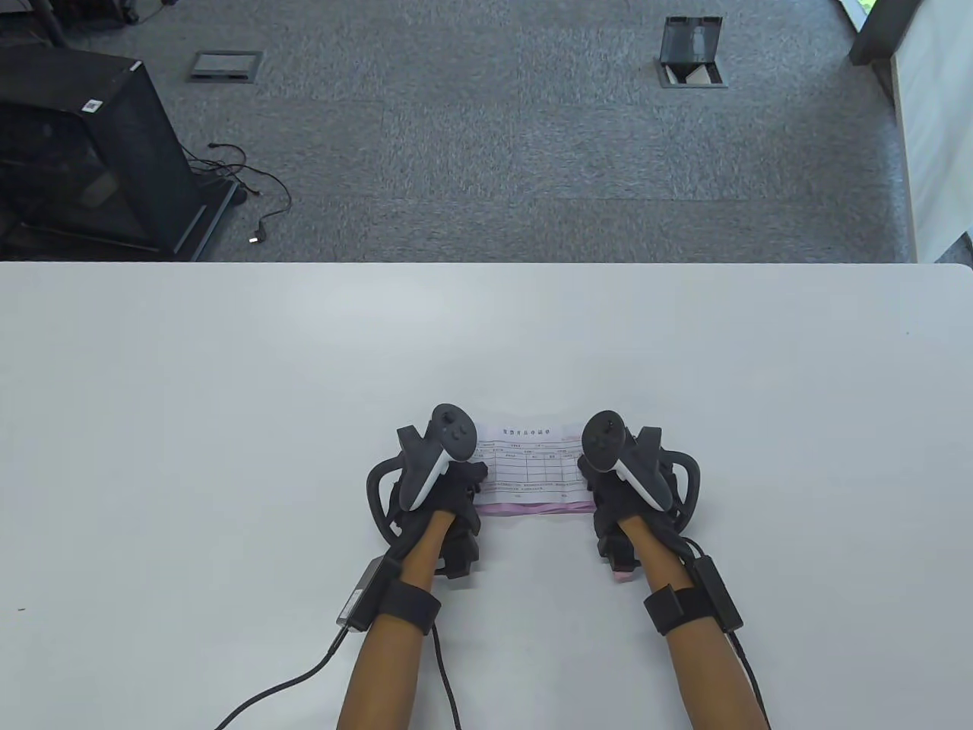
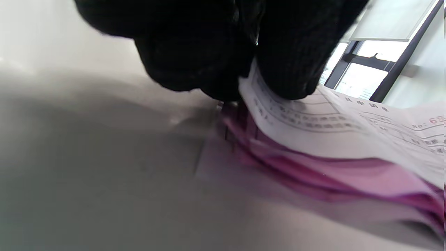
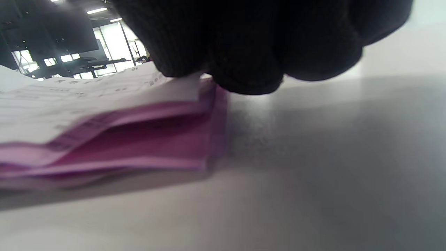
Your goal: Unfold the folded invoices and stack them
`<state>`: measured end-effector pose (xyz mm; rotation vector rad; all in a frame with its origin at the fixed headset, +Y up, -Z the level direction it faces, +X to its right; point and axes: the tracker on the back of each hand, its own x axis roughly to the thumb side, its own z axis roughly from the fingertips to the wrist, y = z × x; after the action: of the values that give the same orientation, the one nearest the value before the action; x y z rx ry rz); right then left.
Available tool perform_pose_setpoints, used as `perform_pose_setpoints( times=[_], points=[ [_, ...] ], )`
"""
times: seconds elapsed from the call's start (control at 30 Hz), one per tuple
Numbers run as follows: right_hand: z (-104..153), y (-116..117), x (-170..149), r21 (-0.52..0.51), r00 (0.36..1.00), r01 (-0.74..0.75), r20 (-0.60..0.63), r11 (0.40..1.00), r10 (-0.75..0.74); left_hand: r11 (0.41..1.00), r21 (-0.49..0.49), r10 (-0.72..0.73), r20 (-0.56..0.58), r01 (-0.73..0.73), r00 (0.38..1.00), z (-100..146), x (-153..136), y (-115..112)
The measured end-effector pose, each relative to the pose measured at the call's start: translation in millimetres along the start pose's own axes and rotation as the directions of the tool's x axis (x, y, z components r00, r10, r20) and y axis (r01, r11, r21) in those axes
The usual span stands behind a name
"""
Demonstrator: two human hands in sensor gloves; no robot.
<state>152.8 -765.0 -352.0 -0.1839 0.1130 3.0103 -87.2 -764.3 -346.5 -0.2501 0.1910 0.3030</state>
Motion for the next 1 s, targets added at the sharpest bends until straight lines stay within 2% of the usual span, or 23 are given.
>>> perform_pose_setpoints(
  times=[0.13,0.3,0.5,0.73,0.83,1.0],
  points=[
    [-0.8,5.4,0.4,0.004,0.999,-0.045,-0.005,0.999,0.045,0.999,-0.024,-0.042,0.01,0.042,0.999,-0.4,3.0,-6.6],
    [3.3,6.1,4.9,-0.013,0.99,-0.144,-0.014,0.99,0.144,0.993,0.001,-0.121,-0.018,0.121,0.992,0.7,5.6,-8.9],
    [4.2,2.6,-0.8,0.079,0.978,-0.161,-0.123,0.984,0.17,0.983,0.022,-0.179,-0.092,0.182,0.98,2.5,-2.8,-5.6],
    [3.6,3.3,-9.0,0.068,0.985,-0.099,-0.133,0.993,0.108,0.983,0.034,-0.174,-0.108,0.179,0.979,3.9,-6.3,-5.6],
    [5.6,2.9,-10.4,0.033,0.99,-0.055,-0.125,0.998,0.059,0.984,0.034,-0.169,-0.095,0.172,0.981,6.1,-5.0,-5.0],
    [21.3,-11.8,-16.3,-0.017,0.996,0.04,-0.081,0.999,-0.041,0.985,0.104,-0.131,-0.041,0.134,0.991,20.4,-6.6,3.7]
  ],
)
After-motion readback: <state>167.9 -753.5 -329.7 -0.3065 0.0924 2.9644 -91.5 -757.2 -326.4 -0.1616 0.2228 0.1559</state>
